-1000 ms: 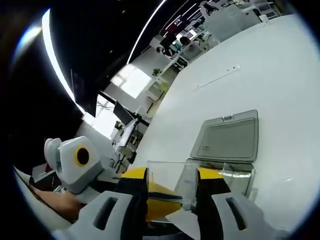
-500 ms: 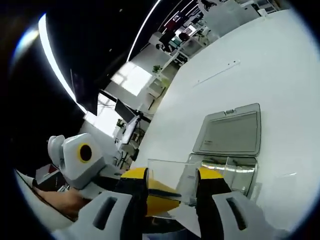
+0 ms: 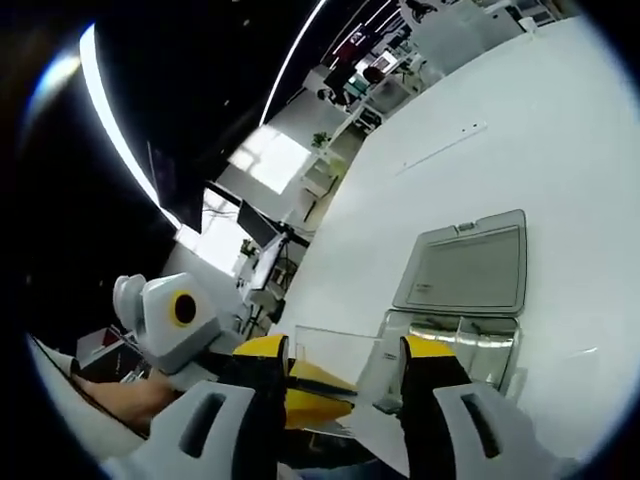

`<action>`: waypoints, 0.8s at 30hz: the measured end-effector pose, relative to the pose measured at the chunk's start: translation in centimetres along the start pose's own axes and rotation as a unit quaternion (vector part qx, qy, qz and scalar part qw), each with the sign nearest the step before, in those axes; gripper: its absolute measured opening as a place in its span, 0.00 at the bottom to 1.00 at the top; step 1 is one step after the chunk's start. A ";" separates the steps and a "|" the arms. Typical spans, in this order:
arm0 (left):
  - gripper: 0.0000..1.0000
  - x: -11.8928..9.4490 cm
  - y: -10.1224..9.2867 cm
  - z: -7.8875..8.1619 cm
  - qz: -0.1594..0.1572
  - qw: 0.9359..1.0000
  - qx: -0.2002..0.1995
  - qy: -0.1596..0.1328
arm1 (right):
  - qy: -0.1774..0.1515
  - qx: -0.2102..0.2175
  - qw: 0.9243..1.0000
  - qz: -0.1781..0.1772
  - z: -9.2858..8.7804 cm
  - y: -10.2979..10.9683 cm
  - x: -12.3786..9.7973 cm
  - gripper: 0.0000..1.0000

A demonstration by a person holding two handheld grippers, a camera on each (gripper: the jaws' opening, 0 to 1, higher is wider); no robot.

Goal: Insert the divider into the dual guide fixture by aligning both edges with the guide slots and pushing it downward to the bottom, including one-sided entry, uneven engagement, binding, and posture correction.

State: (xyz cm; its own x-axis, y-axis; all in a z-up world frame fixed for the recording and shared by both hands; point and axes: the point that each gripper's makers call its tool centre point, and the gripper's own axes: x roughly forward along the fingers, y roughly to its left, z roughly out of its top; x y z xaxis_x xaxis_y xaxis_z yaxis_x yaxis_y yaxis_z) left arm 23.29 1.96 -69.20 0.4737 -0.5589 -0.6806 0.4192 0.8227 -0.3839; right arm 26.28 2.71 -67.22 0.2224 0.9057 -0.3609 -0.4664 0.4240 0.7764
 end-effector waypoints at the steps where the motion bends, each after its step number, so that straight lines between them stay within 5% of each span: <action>1: 0.01 -0.1 0.1 0.0 -0.002 1.000 -0.005 -0.001 | -0.002 0.003 1.000 0.001 0.0 0.0 -0.1 0.41; 24: 0.01 -2.2 1.2 0.1 -0.010 0.998 -0.056 0.013 | -0.022 -0.012 1.000 0.014 0.4 -0.1 -1.9 0.43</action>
State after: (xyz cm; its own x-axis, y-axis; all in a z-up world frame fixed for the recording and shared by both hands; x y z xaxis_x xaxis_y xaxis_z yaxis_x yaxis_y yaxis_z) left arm 22.87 4.18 -68.13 0.4445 -0.5734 -0.6882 0.3389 0.8188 -0.4633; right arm 26.27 0.89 -66.39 0.2463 0.9166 -0.3151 -0.4930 0.3984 0.7734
